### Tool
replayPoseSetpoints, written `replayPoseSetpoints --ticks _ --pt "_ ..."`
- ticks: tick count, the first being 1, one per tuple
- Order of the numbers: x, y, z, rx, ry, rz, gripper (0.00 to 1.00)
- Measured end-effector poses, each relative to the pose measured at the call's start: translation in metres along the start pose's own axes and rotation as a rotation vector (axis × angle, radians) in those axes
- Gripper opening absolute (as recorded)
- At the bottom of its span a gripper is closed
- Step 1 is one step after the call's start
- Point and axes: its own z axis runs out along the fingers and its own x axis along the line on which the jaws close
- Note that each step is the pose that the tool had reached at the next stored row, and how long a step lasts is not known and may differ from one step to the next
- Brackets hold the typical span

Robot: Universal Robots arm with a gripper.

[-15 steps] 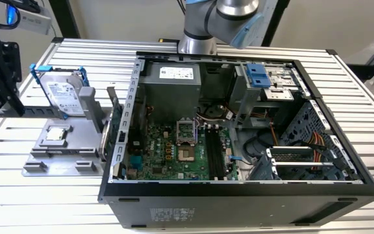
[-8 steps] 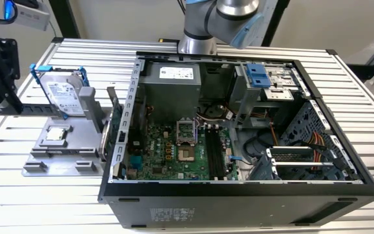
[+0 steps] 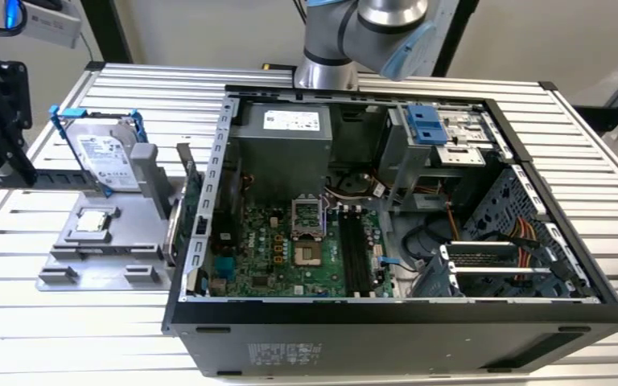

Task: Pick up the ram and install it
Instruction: 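Pick up the ram and move it above insertion slot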

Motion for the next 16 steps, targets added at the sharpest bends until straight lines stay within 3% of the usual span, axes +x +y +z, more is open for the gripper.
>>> replayPoseSetpoints --ticks 9,16 --pt "0.0 0.0 -0.0001 0.0 0.0 0.0 0.0" --pt "-0.0002 -0.0098 -0.0004 0.0 0.0 0.0 0.0"
